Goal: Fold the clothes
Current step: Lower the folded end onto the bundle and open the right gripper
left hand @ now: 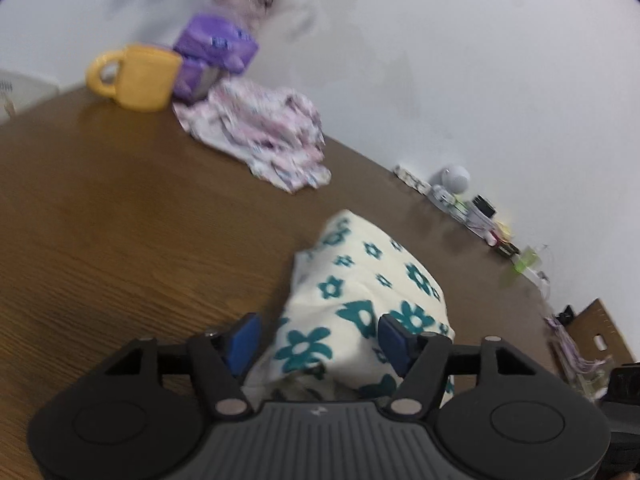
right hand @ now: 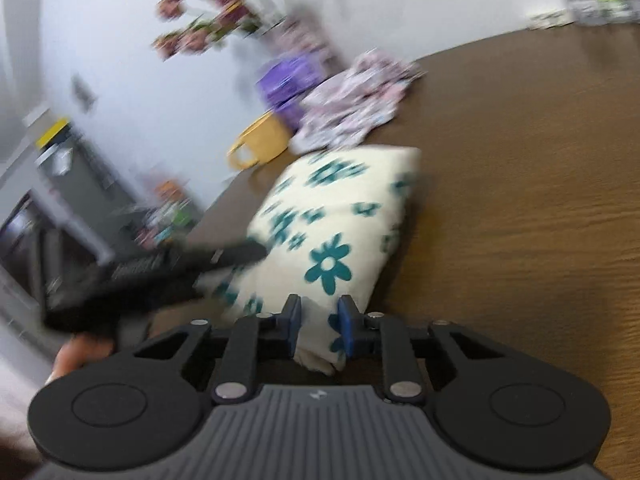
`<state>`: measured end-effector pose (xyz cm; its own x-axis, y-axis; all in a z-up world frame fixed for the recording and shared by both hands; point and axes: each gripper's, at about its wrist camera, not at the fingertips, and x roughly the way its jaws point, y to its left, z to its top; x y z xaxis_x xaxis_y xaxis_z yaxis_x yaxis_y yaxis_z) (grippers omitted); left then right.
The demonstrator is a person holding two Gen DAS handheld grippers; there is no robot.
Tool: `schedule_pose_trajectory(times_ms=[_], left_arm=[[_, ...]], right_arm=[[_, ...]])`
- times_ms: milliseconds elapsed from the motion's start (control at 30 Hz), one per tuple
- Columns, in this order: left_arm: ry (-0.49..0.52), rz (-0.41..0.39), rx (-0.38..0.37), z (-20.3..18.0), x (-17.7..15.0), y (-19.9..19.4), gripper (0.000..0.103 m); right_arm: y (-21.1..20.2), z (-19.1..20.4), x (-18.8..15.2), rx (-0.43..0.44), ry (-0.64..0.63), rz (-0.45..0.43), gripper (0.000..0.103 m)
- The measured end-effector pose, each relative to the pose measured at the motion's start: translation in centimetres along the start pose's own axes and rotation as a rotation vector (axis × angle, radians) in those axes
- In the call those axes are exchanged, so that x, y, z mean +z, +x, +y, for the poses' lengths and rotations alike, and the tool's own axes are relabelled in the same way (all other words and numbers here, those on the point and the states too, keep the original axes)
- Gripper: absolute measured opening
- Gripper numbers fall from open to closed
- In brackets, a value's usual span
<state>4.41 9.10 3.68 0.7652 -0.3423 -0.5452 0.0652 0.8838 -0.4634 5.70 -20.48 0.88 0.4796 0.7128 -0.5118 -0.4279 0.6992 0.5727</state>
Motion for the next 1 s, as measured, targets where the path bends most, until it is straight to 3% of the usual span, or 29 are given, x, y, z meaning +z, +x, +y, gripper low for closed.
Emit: schedule_pose_trajectory(times_ms=[67, 167, 333, 433, 500, 600, 700, 800, 900, 1000], left_arm=[[0.021, -0.012, 0.003, -0.2, 0.0, -0.6, 0.066], [0.055, 0.009, -0.007, -0.7, -0.3, -0.4, 0.063], [0.066, 0.010, -0.007, -0.9, -0.9, -0.4, 0.056], [0.080, -0.025, 0.020, -1.3, -1.1, -1.5, 0.061], [0.157, -0.050, 0.020, -2.7, -1.5, -2.5, 0.061], [0.354, -0.060, 0.035, -6.5, -2.7, -3.1, 0.062], [0.509, -0.061, 0.065, -9.9, -4.1, -2.9, 0.064], [0.596, -0.076, 0.069, -11.9, -5.1, -3.2, 0.067], [0.568, -0.056, 0.112, -11.6, -5.2, -2.4, 0.068], [0.469, -0.017, 0.153, -9.8, -4.8, -1.8, 0.068]], right_arm=[[0.0, 0.3, -0.1, 0.014, -0.011, 0.016, 0.021], [-0.7, -0.4, 0.2, -0.008, 0.018, -0.026, 0.025], [-1.1, -1.9, 0.6, -0.037, 0.105, -0.078, 0.040], [-1.4, -2.7, 1.1, -0.054, 0.139, -0.114, 0.040], [-1.6, -3.4, 2.0, -0.080, 0.146, -0.144, 0.040], [-1.8, -4.4, 3.6, -0.124, 0.147, -0.178, 0.040], [-0.4, -5.1, 4.9, -0.102, 0.179, -0.153, 0.040], [0.9, -5.9, 5.6, -0.094, 0.228, -0.138, 0.039], [1.3, -6.7, 5.7, -0.067, 0.278, -0.154, 0.039], [1.3, -7.3, 5.5, -0.049, 0.299, -0.136, 0.039]])
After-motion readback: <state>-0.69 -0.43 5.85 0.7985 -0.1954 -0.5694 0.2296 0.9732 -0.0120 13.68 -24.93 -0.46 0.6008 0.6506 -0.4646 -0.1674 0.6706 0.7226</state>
